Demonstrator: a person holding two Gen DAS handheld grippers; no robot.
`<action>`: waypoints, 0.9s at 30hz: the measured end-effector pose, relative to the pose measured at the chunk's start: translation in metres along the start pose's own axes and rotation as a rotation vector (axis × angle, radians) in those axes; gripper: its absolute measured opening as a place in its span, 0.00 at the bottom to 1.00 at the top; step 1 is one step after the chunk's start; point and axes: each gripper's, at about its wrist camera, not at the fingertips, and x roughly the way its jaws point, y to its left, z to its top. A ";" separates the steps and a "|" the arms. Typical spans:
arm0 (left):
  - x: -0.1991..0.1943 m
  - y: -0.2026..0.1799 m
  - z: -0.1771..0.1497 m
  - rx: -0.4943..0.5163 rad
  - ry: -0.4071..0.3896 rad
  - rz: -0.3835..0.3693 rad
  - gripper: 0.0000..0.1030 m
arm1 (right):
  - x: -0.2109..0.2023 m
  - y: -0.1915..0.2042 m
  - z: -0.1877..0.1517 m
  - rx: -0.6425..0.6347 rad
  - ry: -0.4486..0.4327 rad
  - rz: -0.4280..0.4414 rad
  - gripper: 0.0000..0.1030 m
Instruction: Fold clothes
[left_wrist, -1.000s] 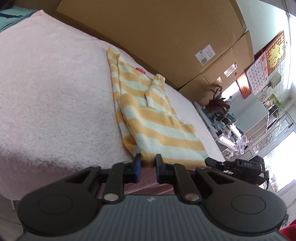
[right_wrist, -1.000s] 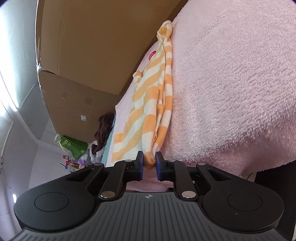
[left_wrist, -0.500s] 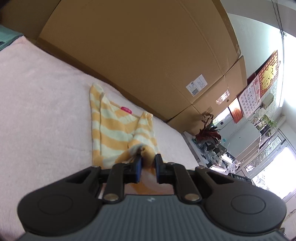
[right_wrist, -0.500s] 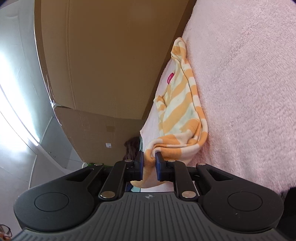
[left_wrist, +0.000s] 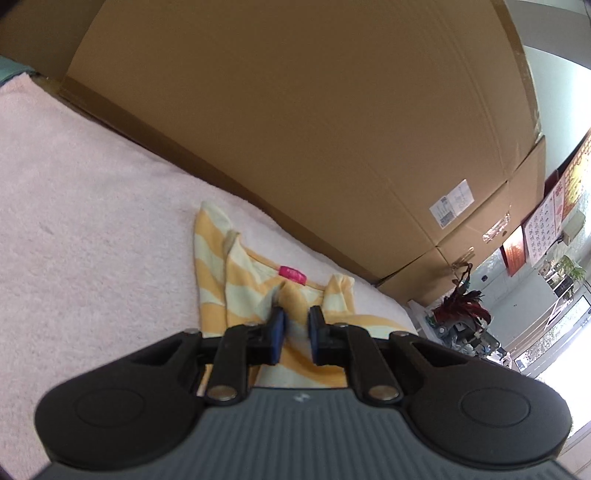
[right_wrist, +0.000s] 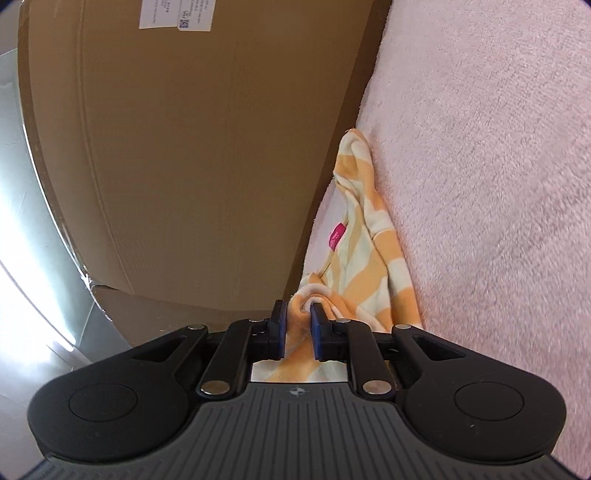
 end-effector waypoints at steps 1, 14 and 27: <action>0.004 0.003 0.001 -0.009 0.007 0.010 0.08 | 0.003 -0.003 0.002 0.004 -0.005 -0.012 0.16; -0.034 0.018 0.002 0.000 -0.057 0.059 0.12 | -0.021 0.041 -0.023 -0.485 -0.132 -0.132 0.35; -0.034 -0.016 -0.045 0.153 0.045 0.053 0.12 | 0.018 0.045 -0.081 -1.034 -0.096 -0.500 0.33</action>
